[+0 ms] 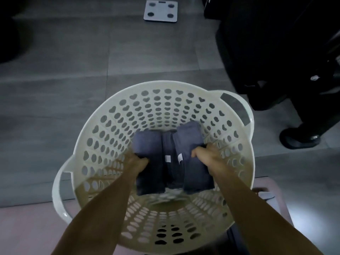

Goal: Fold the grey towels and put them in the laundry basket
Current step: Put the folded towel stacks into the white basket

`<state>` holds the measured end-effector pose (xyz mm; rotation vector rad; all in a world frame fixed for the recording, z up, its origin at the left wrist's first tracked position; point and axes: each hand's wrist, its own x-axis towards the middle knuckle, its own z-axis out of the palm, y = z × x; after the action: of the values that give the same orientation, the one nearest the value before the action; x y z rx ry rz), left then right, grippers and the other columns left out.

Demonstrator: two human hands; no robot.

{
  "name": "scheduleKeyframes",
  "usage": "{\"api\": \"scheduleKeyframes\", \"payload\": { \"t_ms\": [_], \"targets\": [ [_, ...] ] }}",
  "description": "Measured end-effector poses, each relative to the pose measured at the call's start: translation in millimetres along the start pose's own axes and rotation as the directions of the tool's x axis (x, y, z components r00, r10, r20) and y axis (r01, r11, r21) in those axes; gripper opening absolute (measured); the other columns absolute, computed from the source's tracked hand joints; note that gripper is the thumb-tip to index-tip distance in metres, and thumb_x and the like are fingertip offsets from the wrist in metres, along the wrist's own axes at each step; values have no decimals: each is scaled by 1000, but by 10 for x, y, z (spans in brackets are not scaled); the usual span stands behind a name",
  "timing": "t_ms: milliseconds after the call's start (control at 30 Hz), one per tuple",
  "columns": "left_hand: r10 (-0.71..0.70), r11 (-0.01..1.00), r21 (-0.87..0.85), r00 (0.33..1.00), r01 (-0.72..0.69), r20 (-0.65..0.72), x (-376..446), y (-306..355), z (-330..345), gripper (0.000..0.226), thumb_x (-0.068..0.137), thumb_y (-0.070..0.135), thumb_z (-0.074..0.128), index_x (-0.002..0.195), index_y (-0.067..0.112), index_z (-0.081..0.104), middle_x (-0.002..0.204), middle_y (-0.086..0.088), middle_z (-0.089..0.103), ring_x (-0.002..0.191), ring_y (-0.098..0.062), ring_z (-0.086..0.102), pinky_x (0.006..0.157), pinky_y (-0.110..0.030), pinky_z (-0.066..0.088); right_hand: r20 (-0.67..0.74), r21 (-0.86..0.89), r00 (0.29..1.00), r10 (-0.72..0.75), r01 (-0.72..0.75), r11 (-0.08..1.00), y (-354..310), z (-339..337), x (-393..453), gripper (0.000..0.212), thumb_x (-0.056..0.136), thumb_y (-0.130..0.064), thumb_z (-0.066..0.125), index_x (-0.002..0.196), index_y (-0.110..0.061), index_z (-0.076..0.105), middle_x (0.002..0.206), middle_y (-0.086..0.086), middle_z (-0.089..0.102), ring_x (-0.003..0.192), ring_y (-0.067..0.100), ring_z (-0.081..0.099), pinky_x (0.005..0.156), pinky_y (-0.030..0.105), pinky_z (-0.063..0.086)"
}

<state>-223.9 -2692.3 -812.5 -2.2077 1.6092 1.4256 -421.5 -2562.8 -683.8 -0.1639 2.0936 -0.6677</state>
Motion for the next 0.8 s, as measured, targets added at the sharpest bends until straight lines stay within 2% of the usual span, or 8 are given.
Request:
{"api": "scheduleKeyframes", "payload": {
  "t_ms": [167, 367, 400, 467, 500, 567, 633, 800],
  "targets": [
    [-19, 1000, -21, 994, 22, 110, 60, 27, -27, 50, 82, 28, 71, 126, 10, 54, 127, -15, 58, 113, -35, 55, 100, -46, 46, -16, 52, 999, 34, -33, 998, 19, 42, 51, 14, 76, -2, 59, 68, -10, 51, 77, 11, 51, 66, 21, 48, 65, 33, 41],
    [-45, 969, -211, 930, 129, 365, 31, 2, -106, 75, 65, 35, 82, 129, 7, 55, 127, -11, 60, 113, -32, 57, 99, -44, 47, -130, 200, 991, 10, 16, 980, 23, 235, 165, 6, 74, -7, 58, 78, -12, 56, 77, 8, 58, 78, 28, 56, 76, 38, 48],
    [-46, 965, -227, 939, 130, 340, 26, 0, -59, 64, 69, 35, 79, 124, 9, 58, 123, -11, 62, 109, -30, 58, 97, -43, 48, -125, 206, 992, -14, 40, 978, 18, 291, 205, 6, 75, -7, 58, 76, -13, 56, 76, 7, 58, 78, 28, 57, 76, 39, 48],
    [172, 984, -87, 965, -157, 199, 271, -268, -97, 41, 90, 30, 62, 123, 7, 59, 122, -16, 62, 111, -31, 58, 97, -41, 47, -47, 67, 993, -105, 108, 992, 137, 411, 340, 7, 76, -9, 61, 83, -12, 60, 80, 7, 60, 86, 29, 61, 78, 39, 50],
    [144, 989, -35, 988, -143, 48, 337, -216, -133, 42, 95, 29, 54, 128, 4, 57, 125, -17, 61, 115, -32, 57, 97, -36, 47, 38, -62, 988, -153, 155, 986, 198, 454, 390, 17, 78, -12, 63, 95, -10, 60, 87, 7, 60, 94, 27, 61, 81, 38, 50],
    [248, 941, 214, 965, -262, 88, 60, -281, -167, 53, 94, 24, 56, 141, 5, 42, 132, -17, 56, 121, -34, 53, 87, -23, 46, 210, -324, 970, -120, 185, 928, 321, 543, 498, 49, 81, -18, 67, 124, -5, 48, 107, 8, 54, 109, 26, 55, 88, 33, 47],
    [364, 884, 317, 931, -344, -4, -99, -59, 8, 68, 87, 15, 63, 146, 9, 30, 136, -18, 51, 122, -35, 51, 92, -32, 45, 240, -466, 968, -73, 181, 866, 396, 594, 593, 77, 80, -29, 69, 141, -2, 30, 117, 12, 48, 117, 30, 50, 96, 34, 45],
    [373, 925, 109, 924, -364, -78, -55, 49, -82, 69, 85, 6, 60, 147, 12, 30, 146, -15, 41, 133, -34, 41, 111, -41, 35, 256, -556, 951, -174, 292, 778, 420, 587, 658, 89, 83, -28, 70, 148, -1, 16, 135, 20, 47, 121, 34, 50, 100, 41, 43]
  ]
}}
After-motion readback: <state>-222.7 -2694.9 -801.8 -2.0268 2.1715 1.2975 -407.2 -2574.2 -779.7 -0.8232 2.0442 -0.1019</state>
